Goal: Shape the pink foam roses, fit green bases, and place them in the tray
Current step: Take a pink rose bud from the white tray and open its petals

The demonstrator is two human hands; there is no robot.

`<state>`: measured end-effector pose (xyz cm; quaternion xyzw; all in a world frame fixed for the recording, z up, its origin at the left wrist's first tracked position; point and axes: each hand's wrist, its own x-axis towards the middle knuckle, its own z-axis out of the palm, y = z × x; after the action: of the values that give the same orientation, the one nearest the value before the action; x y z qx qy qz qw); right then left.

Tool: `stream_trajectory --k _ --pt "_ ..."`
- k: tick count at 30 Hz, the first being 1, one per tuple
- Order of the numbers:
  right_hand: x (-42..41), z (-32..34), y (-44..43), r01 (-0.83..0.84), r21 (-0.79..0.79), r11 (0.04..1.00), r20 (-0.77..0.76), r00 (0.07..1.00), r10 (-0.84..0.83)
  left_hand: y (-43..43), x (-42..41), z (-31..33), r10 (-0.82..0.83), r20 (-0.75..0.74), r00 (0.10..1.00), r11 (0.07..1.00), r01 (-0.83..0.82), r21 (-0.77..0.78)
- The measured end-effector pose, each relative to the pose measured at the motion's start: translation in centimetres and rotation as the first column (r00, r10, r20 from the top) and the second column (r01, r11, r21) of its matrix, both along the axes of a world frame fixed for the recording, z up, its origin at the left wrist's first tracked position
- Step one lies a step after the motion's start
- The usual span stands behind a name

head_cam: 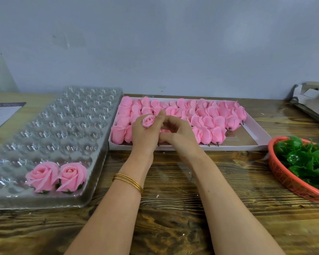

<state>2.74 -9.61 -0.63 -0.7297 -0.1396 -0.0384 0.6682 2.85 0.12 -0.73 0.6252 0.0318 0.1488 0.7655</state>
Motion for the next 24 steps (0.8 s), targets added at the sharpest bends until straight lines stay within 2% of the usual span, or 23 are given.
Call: stream_trajectory --k 5,12,24 --pt "0.07 -0.32 0.12 -0.019 -0.053 0.998 0.011 1.0 0.019 -0.14 -0.05 0.04 -0.049 -0.028 0.998 0.997 0.047 -0.053" --pt "0.33 -0.57 0.09 0.007 -0.042 0.999 -0.018 1.0 -0.008 -0.17 -0.06 -0.12 -0.081 -0.017 0.997 0.997 0.081 -0.008" --pt "-0.05 -0.28 -0.49 -0.13 0.026 0.991 -0.09 0.987 0.132 0.16 -0.21 0.07 -0.098 0.017 0.995 0.991 0.096 0.089"
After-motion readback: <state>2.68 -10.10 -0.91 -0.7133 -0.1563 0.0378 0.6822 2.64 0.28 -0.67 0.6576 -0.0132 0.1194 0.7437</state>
